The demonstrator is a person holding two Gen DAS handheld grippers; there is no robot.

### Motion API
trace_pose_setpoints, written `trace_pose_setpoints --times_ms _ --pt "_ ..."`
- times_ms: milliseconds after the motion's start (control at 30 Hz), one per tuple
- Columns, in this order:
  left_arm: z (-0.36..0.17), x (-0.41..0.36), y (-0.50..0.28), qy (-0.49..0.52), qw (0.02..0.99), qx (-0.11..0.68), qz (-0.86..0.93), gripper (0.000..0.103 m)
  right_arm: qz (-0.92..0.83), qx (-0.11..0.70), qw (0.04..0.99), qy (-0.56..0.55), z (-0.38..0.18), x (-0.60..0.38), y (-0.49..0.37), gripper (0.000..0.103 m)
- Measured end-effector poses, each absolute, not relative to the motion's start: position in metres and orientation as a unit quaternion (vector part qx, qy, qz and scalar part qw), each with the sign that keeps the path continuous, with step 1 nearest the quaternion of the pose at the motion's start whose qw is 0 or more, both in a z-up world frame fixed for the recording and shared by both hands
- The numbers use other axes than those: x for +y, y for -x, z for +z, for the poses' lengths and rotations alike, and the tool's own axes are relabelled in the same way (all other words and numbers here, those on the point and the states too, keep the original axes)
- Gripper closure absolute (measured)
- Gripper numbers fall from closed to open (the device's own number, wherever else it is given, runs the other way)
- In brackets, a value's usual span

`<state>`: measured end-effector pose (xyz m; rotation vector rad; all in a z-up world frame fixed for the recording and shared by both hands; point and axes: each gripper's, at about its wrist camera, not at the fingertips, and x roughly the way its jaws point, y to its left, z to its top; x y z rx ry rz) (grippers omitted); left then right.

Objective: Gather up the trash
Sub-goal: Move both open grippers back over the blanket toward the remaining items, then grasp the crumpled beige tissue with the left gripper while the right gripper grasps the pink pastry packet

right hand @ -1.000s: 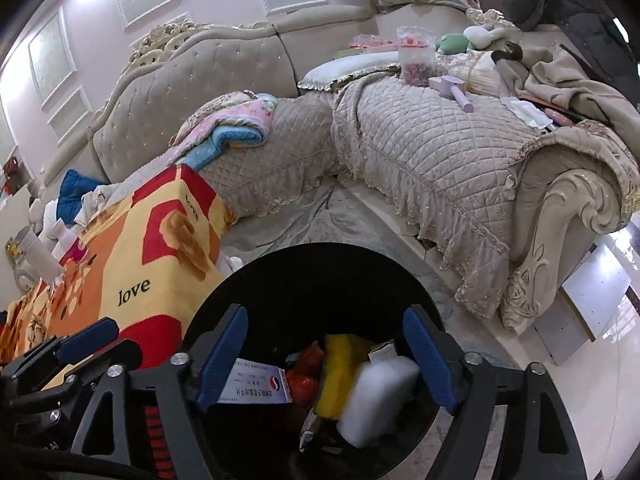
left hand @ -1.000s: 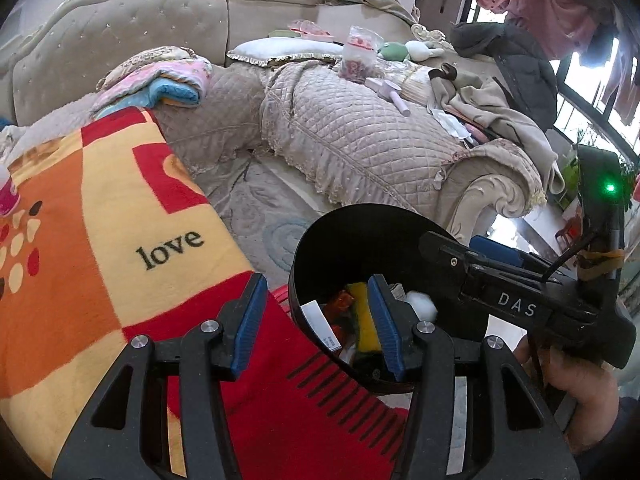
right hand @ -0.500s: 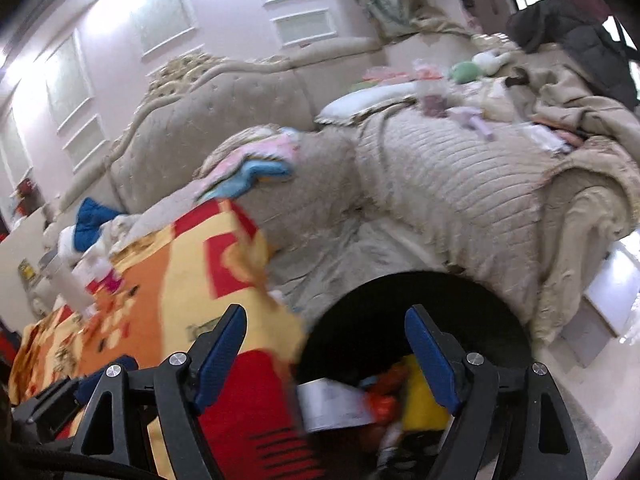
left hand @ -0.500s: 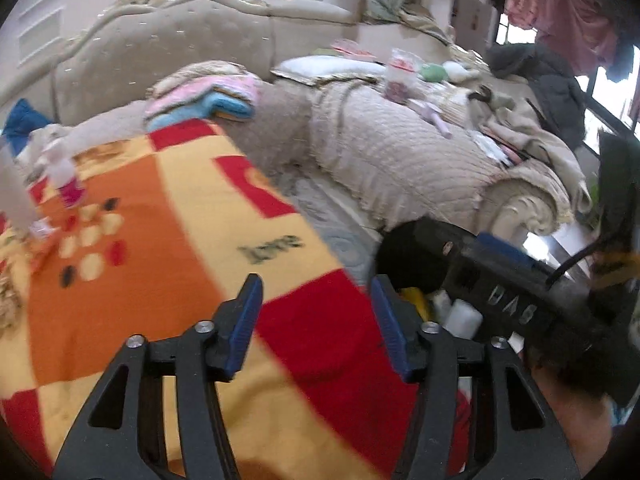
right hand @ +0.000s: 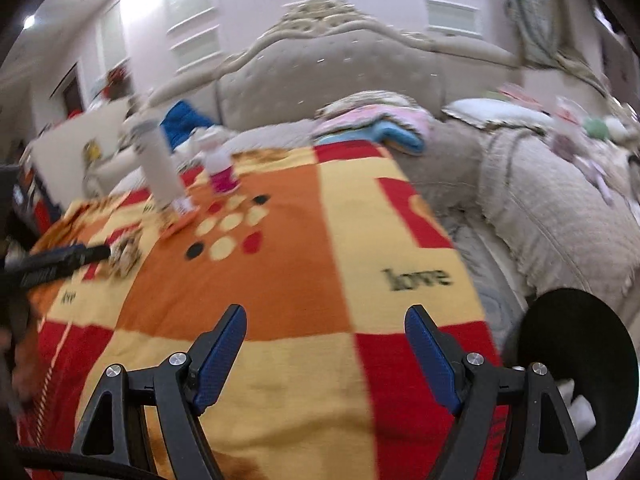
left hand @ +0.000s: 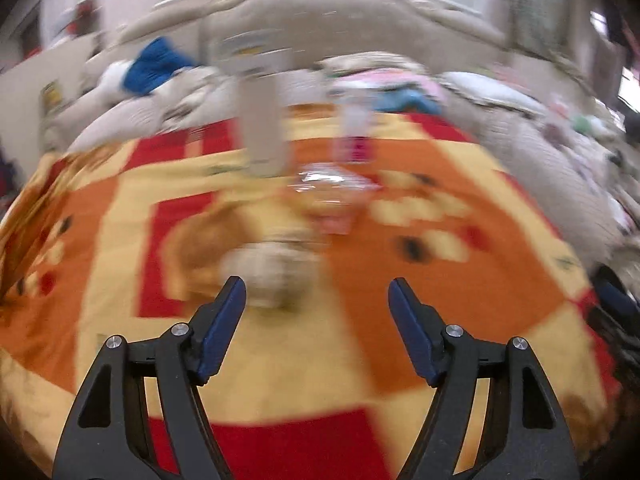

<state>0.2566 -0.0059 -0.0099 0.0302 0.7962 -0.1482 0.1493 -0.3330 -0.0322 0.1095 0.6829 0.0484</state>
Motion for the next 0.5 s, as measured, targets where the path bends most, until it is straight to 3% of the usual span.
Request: trace_pose_setpoints --times_ms 167,400,467,500 --pt "-0.027 0.03 -0.297 0.021 0.908 0.41 -0.087 0.03 0.033 0.375 0.926 -0.021 -0.049 -0.318 -0.164 0.024" --pt "-0.053 0.0 -0.317 -0.027 0.897 0.43 -0.101 0.03 0.042 0.383 0.921 -0.055 -0.052 -0.329 -0.167 0.024" --pt "-0.067 0.002 -0.319 -0.023 0.893 0.442 -0.08 0.042 0.041 0.382 0.921 -0.06 -0.052 -0.329 -0.166 0.024" --pt "-0.066 0.006 -0.316 -0.016 0.899 0.432 -0.072 0.058 0.04 0.38 0.922 -0.059 -0.051 -0.329 -0.165 0.024"
